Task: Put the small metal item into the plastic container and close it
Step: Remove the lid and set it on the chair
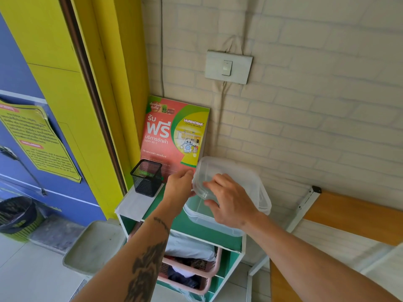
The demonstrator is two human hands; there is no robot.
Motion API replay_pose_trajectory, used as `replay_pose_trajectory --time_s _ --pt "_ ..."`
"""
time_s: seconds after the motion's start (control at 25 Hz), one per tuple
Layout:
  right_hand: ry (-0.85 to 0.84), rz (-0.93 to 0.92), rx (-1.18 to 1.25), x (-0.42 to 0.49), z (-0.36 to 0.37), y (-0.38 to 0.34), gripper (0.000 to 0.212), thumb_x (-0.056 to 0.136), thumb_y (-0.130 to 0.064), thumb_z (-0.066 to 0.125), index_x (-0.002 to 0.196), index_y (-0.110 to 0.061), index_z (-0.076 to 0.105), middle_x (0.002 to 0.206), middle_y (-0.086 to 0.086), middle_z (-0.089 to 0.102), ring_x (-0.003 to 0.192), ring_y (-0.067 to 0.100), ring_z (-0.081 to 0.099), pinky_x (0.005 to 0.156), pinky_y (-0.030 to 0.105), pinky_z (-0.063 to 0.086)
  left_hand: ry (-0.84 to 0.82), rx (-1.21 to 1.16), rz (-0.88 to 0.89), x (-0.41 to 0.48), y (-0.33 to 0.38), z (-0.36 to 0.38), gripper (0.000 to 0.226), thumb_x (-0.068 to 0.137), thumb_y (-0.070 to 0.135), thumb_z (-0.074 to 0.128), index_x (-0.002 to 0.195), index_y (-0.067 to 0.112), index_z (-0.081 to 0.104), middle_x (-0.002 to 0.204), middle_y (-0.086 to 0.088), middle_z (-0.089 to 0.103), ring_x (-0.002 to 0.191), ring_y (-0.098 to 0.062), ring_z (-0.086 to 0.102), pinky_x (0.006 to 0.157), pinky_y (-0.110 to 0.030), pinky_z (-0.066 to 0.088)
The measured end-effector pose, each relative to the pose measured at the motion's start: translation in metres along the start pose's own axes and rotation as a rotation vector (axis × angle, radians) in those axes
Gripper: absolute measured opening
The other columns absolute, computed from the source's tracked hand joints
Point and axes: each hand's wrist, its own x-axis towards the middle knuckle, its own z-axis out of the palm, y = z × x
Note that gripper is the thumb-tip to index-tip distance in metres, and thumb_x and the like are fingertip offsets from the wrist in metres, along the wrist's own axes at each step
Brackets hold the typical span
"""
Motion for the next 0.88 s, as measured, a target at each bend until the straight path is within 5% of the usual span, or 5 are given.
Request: replay_pose_trajectory --time_s 0.24,0.4,0.52,0.64,0.88 --pt "-0.028 0.062 0.085 -0.017 -0.001 0.003 0.048 0.083 -0.033 0.065 0.125 -0.011 0.060 0.107 0.005 0.057 0.101 0.022 0.049 0.091 0.037 0.046 -0.082 0.121 -0.025 0.009 -0.001 0.006 0.025 0.082 0.003 0.059 0.101 0.002 0.076 0.078 -0.012 0.072 0.067 -0.026 0.066 0.067 -0.034 0.057" --pt "0.084 0.646 -0.016 -0.035 -0.004 0.040 0.060 0.088 -0.046 0.051 0.142 -0.020 0.040 0.145 0.014 0.037 0.133 0.032 0.034 0.107 0.052 0.036 -0.037 0.256 -0.017 0.013 -0.006 0.013 0.041 0.085 0.006 0.056 0.123 0.009 0.068 0.105 -0.011 0.074 0.092 -0.031 0.071 0.090 -0.045 0.058" --pt "-0.009 1.017 0.371 -0.048 -0.013 0.056 0.058 0.094 -0.038 0.053 0.145 -0.021 0.031 0.149 0.014 0.036 0.124 0.027 0.042 0.101 0.044 0.038 -0.032 0.313 0.018 0.010 -0.008 0.022 0.044 0.089 0.009 0.054 0.131 0.013 0.063 0.112 -0.009 0.072 0.092 -0.028 0.069 0.089 -0.039 0.057" --pt "0.059 1.014 0.634 -0.054 -0.019 0.055 0.049 0.095 -0.024 0.059 0.140 -0.015 0.042 0.140 0.010 0.048 0.105 0.015 0.044 0.089 0.033 0.038 -0.010 0.381 0.091 0.000 -0.002 0.034 0.044 0.092 0.010 0.049 0.134 0.016 0.060 0.119 -0.008 0.071 0.093 -0.026 0.067 0.087 -0.036 0.055" --pt "0.265 0.991 0.475 -0.099 -0.044 0.080 0.063 0.093 -0.024 0.058 0.150 -0.015 0.031 0.155 0.005 0.031 0.140 0.022 0.032 0.110 0.034 0.028 0.041 0.523 0.286 -0.040 0.014 0.075 0.042 0.090 0.022 0.054 0.131 0.021 0.062 0.121 -0.003 0.070 0.105 -0.024 0.066 0.098 -0.035 0.049"
